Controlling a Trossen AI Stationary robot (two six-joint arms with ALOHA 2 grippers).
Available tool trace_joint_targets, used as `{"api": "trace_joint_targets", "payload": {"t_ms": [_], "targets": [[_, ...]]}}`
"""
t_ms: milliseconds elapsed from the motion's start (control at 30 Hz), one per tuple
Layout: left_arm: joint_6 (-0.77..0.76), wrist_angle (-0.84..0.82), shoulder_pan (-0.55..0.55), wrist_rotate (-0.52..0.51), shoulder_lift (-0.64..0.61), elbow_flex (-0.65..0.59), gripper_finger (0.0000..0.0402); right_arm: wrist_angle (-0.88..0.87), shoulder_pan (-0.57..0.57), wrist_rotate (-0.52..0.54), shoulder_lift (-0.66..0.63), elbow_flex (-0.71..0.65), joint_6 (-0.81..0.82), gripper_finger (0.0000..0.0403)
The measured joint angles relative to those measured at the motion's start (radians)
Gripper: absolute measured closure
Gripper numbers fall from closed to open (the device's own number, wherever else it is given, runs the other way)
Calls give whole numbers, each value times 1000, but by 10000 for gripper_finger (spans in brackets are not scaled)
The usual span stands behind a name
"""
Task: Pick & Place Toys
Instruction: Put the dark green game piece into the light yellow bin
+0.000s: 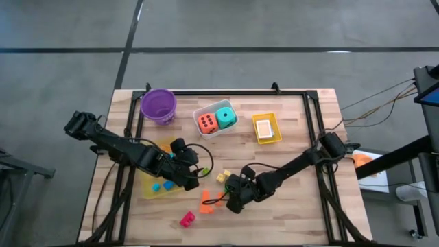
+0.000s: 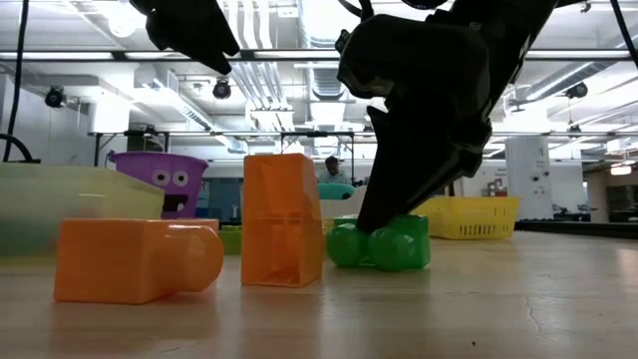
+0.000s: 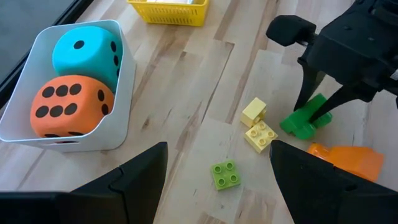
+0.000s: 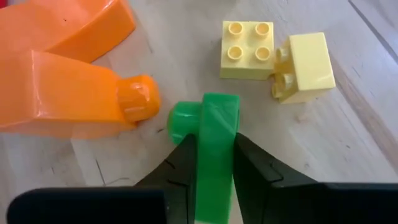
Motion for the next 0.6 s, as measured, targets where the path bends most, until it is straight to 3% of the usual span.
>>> {"api": "trace_joint_targets", "payload": {"t_ms": [600], "targets": [[-106,2,0,-1,0,0,119,-26,30,-8,-47,-8,-62,338]]}}
